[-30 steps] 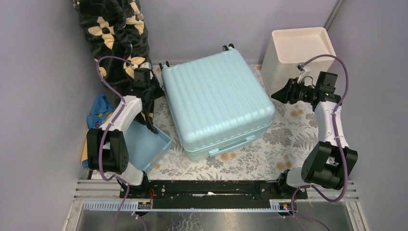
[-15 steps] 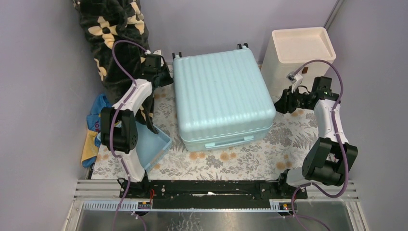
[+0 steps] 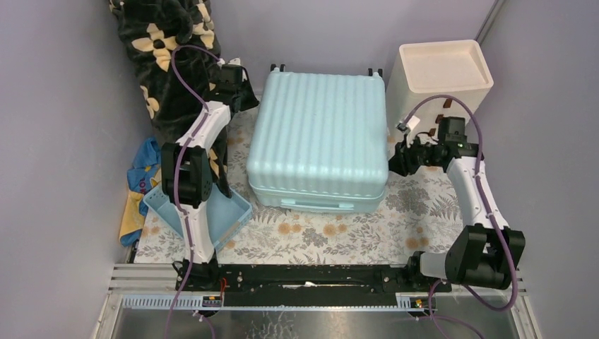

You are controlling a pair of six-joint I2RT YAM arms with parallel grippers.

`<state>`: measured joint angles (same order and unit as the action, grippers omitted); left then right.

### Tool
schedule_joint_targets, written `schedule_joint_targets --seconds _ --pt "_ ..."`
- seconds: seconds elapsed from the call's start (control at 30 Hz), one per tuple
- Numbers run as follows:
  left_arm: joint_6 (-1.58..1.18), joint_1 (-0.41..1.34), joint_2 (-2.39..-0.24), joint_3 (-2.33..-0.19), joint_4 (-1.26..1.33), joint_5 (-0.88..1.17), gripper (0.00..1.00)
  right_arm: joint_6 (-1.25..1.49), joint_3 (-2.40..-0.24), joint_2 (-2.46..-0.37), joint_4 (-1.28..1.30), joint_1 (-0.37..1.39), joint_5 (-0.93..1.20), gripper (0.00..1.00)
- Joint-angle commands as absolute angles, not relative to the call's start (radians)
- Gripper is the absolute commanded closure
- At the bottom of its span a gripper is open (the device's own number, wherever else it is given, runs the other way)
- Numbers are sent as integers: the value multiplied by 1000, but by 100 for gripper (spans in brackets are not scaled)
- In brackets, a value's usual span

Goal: Open, take out, and arrange the luggage
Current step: Adjust the luggage at the center of the board.

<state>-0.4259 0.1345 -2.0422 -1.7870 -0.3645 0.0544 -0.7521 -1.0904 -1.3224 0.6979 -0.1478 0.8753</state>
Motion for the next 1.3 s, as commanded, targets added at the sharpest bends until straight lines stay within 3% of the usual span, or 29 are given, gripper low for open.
schedule_joint_targets --seconds 0.0,0.47,0.6,0.73,0.83,0.9,1.0,1.17,1.27 --pt "-469 99 -1957 -1823 -348 55 76 -698 -1020 -1284 725 34 1015 60" --pt "-336 45 -1394 -1369 -252 72 40 -461 -1017 -1314 401 309 892 56" --pt "-345 44 -1208 -1213 -203 239 38 -390 -1030 -1335 333 351 898 55" --pt "-421 45 -1069 -1058 -140 532 37 -470 -1085 -1343 468 346 885 53" --pt "-478 86 -987 -971 -121 615 37 -525 -1048 -1292 520 301 923 48" --pt "-492 162 -939 -930 -138 577 39 -506 -993 -1240 475 253 955 41" --pt "-495 313 -870 -900 -211 436 49 -435 -945 -1198 374 212 944 40" --pt "-473 461 -793 -907 -375 314 80 -286 -934 -1232 233 209 915 41" --pt "-456 486 -795 -923 -478 335 92 -184 -918 -1257 119 209 882 43"
